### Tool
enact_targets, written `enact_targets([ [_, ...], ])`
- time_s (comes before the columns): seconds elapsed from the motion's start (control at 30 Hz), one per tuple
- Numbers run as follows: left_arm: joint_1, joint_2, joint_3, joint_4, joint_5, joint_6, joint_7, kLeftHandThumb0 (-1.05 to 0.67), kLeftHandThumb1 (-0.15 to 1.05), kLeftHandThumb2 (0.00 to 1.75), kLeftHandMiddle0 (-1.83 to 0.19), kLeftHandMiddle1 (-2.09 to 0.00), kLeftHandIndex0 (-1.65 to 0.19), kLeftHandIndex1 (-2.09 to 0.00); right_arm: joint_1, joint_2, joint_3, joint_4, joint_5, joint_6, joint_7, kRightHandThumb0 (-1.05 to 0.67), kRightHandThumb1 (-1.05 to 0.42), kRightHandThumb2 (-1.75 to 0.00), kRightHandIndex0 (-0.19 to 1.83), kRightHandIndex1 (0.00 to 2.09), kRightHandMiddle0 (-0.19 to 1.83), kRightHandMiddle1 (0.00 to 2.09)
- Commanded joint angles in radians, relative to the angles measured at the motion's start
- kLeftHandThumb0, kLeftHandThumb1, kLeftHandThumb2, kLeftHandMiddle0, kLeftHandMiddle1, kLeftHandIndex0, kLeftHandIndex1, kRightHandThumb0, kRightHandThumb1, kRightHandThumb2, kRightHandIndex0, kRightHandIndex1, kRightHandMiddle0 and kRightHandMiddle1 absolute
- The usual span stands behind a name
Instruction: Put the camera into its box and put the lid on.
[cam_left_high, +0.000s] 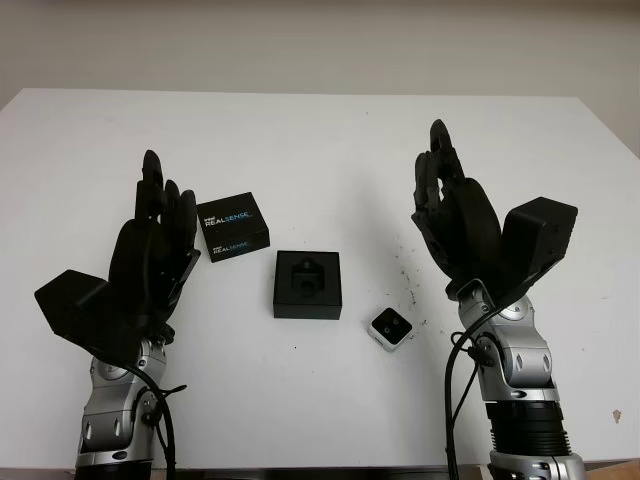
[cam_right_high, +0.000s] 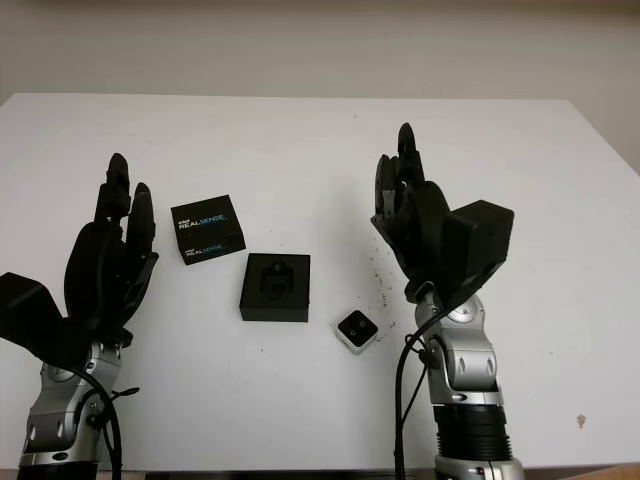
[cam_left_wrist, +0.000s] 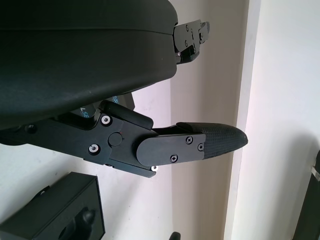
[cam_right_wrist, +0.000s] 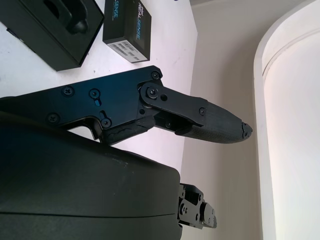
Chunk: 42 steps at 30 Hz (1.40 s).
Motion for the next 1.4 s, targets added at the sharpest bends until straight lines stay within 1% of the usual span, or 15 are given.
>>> enact_targets([
  [0.0,-0.026,0.004,-0.006,-0.005,0.008,0.005,0.002,-0.74,1.05,0.48,0.19,0.0,0.19,0.0,-0.025,-0.012,0.003,-0.004,-0.001,0.009,0.003,-0.68,-1.05,-0.69,-0.19,0.0,-0.19,0.0],
  [0.2,-0.05,0.002,-0.009,0.007,0.006,0.014,0.002,-0.73,1.05,0.47,0.19,0.0,0.19,0.0,-0.04,-0.02,0.001,0.031,0.0,-0.006,0.024,-0.68,-1.05,-0.68,-0.19,0.0,-0.19,0.0],
  [0.33,-0.035,-0.006,-0.02,-0.005,0.015,0.01,0.005,-0.72,1.05,0.48,0.19,0.0,0.19,0.0,-0.03,-0.035,-0.004,0.034,0.004,-0.012,0.045,-0.68,-1.05,-0.66,-0.19,0.0,-0.19,0.0],
  [0.43,-0.025,-0.009,-0.019,-0.012,0.017,0.005,0.011,-0.72,1.05,0.48,0.19,0.0,0.19,0.0,-0.036,-0.053,-0.02,0.022,0.025,0.007,0.068,-0.67,-1.05,-0.61,-0.19,0.0,-0.19,0.0],
  [0.47,-0.023,-0.007,-0.017,-0.012,0.015,0.001,0.008,-0.72,1.05,0.49,0.19,0.0,0.19,0.0,-0.045,-0.066,-0.029,0.022,0.042,0.016,0.087,-0.66,-1.05,-0.55,-0.19,0.0,-0.18,0.01],
  [0.57,-0.019,-0.004,-0.014,-0.015,0.015,0.001,0.006,-0.72,1.05,0.49,0.19,0.0,0.19,0.0,-0.075,-0.118,-0.041,0.017,0.051,0.039,0.121,-0.68,-1.05,-0.37,-0.16,0.02,-0.14,0.04],
  [0.67,-0.014,-0.005,-0.013,-0.005,0.014,-0.011,0.002,-0.73,1.05,0.5,0.19,0.0,0.19,0.0,-0.092,-0.198,-0.032,-0.009,0.013,0.059,0.152,-0.73,-1.04,-0.16,-0.01,0.09,0.0,0.12],
  [0.77,-0.008,-0.009,-0.014,-0.004,0.012,-0.013,0.003,-0.72,1.05,0.5,0.19,0.0,0.19,0.0,-0.106,-0.307,-0.03,-0.021,0.016,0.053,0.27,-0.66,-1.0,-0.07,0.06,0.13,0.07,0.18],
  [0.8,-0.006,-0.01,-0.013,-0.004,0.009,-0.013,0.003,-0.72,1.05,0.5,0.19,0.0,0.19,0.0,-0.109,-0.346,-0.026,-0.022,0.005,0.034,0.309,-0.58,-0.92,-0.05,0.13,0.16,0.08,0.32],
  [0.87,-0.005,-0.013,-0.012,-0.007,0.009,-0.014,0.008,-0.72,1.05,0.49,0.19,0.0,0.19,0.0,-0.111,-0.41,-0.016,-0.032,-0.014,0.014,0.371,-0.53,-0.86,-0.05,0.17,0.18,-0.05,0.67],
  [0.9,-0.004,-0.013,-0.013,-0.009,0.009,-0.014,0.008,-0.72,1.05,0.49,0.19,0.0,0.19,0.0,-0.111,-0.438,-0.009,-0.038,-0.026,0.002,0.4,-0.53,-0.82,-0.05,0.2,0.19,-0.08,0.79],
  [0.93,-0.004,-0.012,-0.013,-0.011,0.009,-0.014,0.007,-0.72,1.05,0.49,0.19,0.0,0.19,0.0,-0.11,-0.467,-0.001,-0.049,-0.04,-0.002,0.423,-0.52,-0.81,-0.05,0.2,0.19,-0.1,0.83],
  [1.03,-0.002,-0.009,-0.012,-0.018,0.008,-0.008,0.004,-0.72,1.05,0.5,0.19,0.0,0.19,0.0,-0.103,-0.524,0.01,-0.074,-0.068,-0.027,0.472,-0.51,-0.76,-0.05,0.19,0.16,-0.01,0.67],
  [1.23,0.002,-0.009,-0.008,-0.025,0.0,-0.004,0.002,-0.71,1.05,0.5,0.19,0.0,0.19,0.0,-0.056,-0.674,0.081,-0.142,-0.293,-0.24,0.515,-0.64,-0.78,-0.05,0.32,0.12,0.27,0.23],
  [1.37,-0.001,-0.01,-0.007,-0.027,-0.001,-0.002,0.006,-0.71,1.05,0.49,0.19,0.0,0.19,0.0,-0.03,-0.705,0.103,-0.171,-0.346,-0.3,0.534,-0.61,-0.78,-0.06,0.3,0.09,0.27,0.16],
])
